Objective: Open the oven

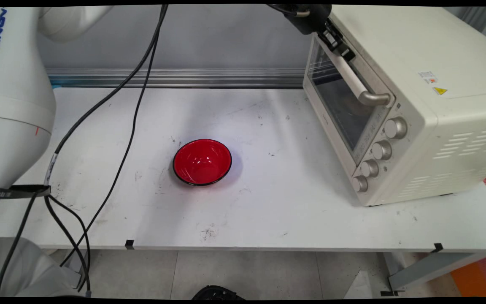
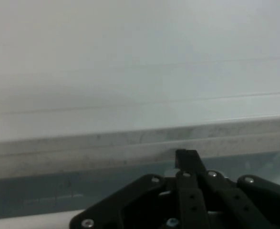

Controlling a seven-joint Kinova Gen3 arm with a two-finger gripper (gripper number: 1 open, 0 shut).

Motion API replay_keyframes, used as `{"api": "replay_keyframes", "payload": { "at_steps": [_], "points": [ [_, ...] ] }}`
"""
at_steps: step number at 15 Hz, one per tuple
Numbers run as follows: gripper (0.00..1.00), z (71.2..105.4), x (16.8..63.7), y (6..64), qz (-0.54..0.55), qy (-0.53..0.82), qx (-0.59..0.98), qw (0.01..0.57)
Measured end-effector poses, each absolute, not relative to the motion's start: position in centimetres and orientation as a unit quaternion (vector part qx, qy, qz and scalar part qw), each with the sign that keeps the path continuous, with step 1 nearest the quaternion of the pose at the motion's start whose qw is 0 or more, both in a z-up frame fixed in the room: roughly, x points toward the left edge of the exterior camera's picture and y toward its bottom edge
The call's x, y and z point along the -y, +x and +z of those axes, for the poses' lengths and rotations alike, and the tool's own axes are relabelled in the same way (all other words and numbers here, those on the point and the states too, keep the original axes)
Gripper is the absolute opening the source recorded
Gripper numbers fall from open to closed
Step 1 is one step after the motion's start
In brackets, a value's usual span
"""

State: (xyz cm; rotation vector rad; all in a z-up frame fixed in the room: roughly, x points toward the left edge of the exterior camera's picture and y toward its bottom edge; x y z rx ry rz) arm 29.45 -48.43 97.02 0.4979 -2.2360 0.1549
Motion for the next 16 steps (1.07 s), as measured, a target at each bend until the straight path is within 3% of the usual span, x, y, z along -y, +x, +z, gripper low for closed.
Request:
{"api": "replay_keyframes", "payload": {
  "at_steps": [16],
  "points": [
    [0.0,95.7,46.0,32.8,0.059,0.192,0.897,0.393]
  ]
}}
